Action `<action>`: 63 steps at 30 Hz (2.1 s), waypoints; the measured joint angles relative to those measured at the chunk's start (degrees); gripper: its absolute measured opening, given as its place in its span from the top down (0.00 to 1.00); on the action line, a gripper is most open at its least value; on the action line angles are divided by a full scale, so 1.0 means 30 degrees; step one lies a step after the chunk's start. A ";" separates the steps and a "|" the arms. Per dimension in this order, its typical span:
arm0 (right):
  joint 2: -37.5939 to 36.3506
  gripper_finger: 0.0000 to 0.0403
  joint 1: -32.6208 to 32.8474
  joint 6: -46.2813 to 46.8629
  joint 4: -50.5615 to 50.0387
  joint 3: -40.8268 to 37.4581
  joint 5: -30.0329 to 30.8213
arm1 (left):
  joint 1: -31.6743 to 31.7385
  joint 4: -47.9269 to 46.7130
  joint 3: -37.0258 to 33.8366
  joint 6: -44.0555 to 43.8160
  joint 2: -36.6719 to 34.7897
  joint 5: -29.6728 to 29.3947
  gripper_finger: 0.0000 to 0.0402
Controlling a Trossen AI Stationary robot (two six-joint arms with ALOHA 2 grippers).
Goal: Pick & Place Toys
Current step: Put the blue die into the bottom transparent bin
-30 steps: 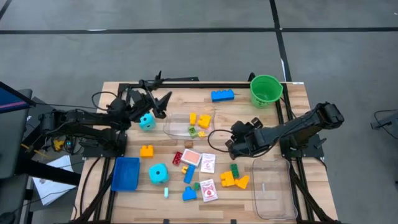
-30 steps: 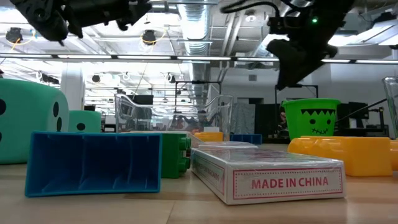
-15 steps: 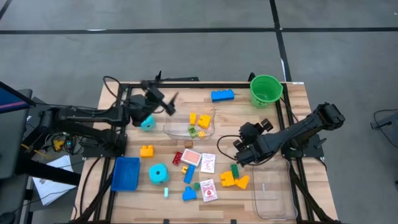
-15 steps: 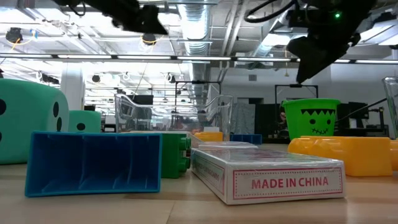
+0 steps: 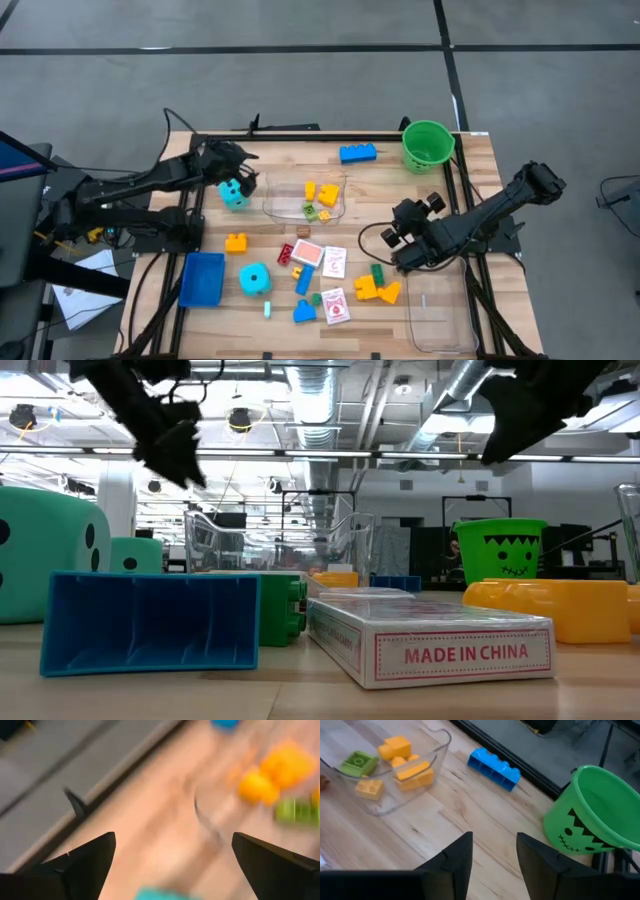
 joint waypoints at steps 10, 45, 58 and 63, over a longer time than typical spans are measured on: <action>-0.0127 0.65 0.0110 -0.0009 -0.0299 0.0000 0.0145 | -0.0195 -0.3345 -0.0102 0.0539 0.0004 0.3024 0.06; -0.1526 0.65 0.0018 0.0834 0.0070 -0.1362 0.0495 | 0.4403 -1.3304 0.6091 0.5814 0.8823 0.4920 0.04; -0.1526 0.65 0.0018 0.0820 0.0050 -0.1362 0.0495 | 0.4424 -1.1835 0.4499 0.4820 0.8808 0.5084 0.04; -0.1526 0.65 0.0018 0.0822 0.0045 -0.1362 0.0495 | 0.4439 -1.0816 0.4116 0.4688 0.8808 0.5066 0.04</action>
